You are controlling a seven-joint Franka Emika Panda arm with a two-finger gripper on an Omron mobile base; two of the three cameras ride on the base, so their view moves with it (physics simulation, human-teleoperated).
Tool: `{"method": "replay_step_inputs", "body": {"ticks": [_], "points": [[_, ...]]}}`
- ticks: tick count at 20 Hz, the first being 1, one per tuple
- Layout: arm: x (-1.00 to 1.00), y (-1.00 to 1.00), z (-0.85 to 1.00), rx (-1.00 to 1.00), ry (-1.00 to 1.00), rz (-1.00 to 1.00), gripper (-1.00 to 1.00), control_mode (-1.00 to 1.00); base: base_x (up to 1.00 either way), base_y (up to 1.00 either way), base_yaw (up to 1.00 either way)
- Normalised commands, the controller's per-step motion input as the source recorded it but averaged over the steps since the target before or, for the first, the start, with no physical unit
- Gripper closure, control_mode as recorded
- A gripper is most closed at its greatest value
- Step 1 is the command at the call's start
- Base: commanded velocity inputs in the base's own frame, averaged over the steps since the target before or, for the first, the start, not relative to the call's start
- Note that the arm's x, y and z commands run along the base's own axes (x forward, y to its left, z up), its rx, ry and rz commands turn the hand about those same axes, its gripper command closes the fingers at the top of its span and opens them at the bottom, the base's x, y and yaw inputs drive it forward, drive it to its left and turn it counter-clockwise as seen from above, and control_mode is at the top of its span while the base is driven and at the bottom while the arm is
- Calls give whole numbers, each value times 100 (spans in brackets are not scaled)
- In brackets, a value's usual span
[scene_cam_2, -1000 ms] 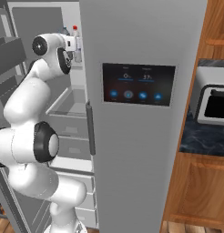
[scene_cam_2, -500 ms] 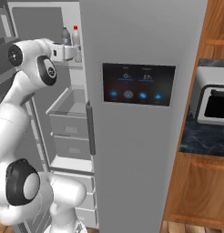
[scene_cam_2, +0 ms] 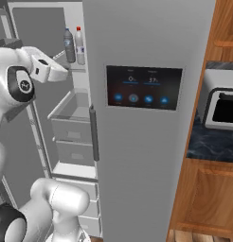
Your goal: Take the bottled waters from the counter and place them in the freezer to freeze. Close the freezer door after placing the bottles.
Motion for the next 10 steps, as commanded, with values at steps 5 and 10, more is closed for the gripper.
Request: {"method": "replay_step_inputs", "body": {"ticks": [5,10], "points": [[-100,-26,-42,30,4,-16,-100,-100,0,0,0],[-100,-67,-71,21,-5,-1,-100,-100,0,0,0]]}}
